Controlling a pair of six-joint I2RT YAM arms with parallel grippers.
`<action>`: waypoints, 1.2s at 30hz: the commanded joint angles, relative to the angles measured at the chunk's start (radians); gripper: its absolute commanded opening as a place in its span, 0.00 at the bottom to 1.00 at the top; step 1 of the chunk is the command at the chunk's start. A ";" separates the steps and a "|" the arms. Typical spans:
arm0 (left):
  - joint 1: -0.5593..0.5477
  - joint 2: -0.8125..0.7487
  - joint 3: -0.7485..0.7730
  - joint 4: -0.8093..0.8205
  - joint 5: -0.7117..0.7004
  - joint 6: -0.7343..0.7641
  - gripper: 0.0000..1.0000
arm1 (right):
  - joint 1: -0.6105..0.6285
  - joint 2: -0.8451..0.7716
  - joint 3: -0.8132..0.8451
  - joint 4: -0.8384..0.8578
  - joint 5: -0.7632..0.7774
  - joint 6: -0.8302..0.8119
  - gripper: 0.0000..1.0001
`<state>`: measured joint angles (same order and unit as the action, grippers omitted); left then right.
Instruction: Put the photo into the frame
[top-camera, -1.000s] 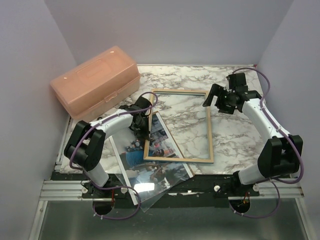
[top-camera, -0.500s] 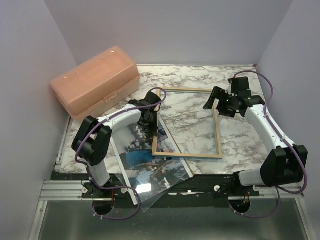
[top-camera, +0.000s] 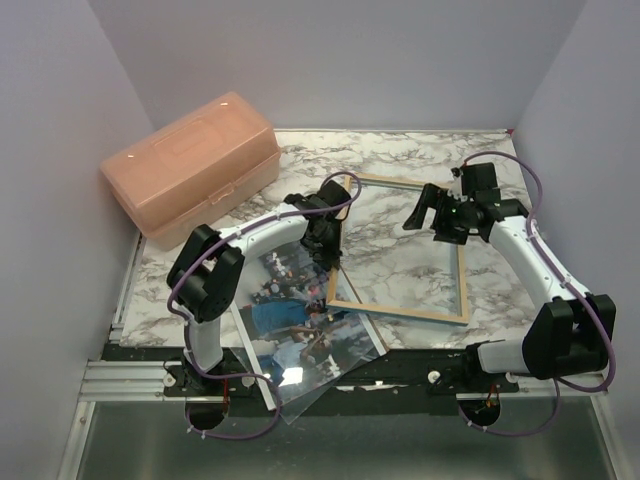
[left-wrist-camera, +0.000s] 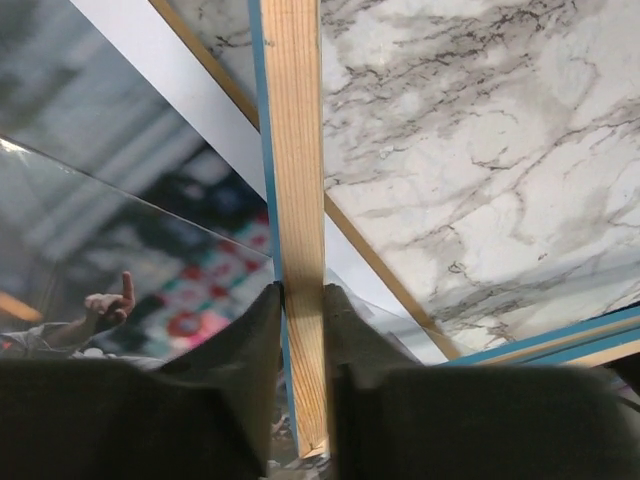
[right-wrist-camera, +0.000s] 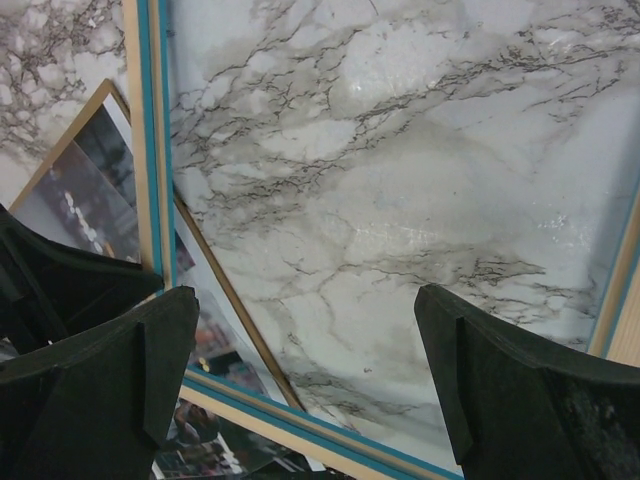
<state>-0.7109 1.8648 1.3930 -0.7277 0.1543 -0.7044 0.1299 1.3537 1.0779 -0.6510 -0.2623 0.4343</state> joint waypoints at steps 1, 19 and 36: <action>-0.011 -0.032 0.009 0.015 0.047 -0.012 0.39 | 0.002 -0.009 -0.033 0.009 -0.056 -0.014 1.00; 0.027 -0.589 -0.177 0.008 -0.227 0.051 0.84 | 0.390 0.236 0.077 0.095 0.118 0.150 0.95; 0.030 -1.168 -0.352 0.191 -0.312 0.132 0.99 | 0.634 0.603 0.308 0.002 0.374 0.168 0.65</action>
<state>-0.6827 0.7033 1.0523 -0.5739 -0.1284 -0.6014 0.7456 1.9175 1.3586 -0.6033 0.0158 0.6018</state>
